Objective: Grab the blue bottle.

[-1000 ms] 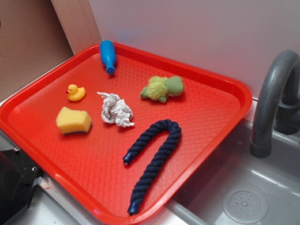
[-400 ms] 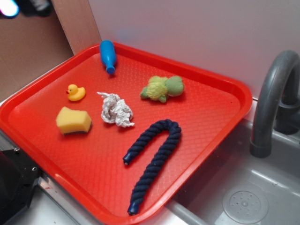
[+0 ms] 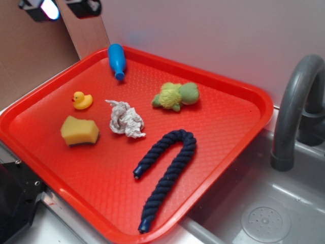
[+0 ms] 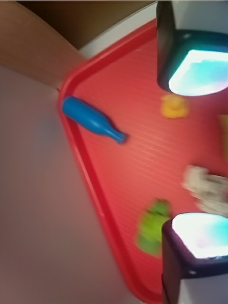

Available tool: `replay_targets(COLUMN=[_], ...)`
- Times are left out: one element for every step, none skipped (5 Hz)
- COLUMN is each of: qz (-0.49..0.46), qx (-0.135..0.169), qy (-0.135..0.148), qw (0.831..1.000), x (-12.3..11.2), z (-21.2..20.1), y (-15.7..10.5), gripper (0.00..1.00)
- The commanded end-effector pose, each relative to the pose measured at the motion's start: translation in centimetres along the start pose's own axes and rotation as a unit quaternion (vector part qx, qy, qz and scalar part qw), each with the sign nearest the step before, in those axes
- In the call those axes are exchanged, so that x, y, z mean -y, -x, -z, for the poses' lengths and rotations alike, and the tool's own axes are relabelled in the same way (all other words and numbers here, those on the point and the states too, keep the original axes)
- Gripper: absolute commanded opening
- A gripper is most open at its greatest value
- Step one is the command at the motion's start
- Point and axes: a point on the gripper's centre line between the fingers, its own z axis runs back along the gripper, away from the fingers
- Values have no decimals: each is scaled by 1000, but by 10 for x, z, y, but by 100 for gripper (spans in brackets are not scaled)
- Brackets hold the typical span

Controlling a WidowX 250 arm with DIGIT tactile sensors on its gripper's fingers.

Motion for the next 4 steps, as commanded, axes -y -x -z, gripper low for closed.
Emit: replay_targets(qz=[-52, -86, -114, -126], qx=[68, 86, 94, 93], qy=[-52, -71, -93, -112], qw=[995, 990, 985, 981], x=[-22, -31, -37, -51], z=[50, 74, 93, 108], y=[-40, -53, -62, -64], gripper=[100, 100, 100, 100])
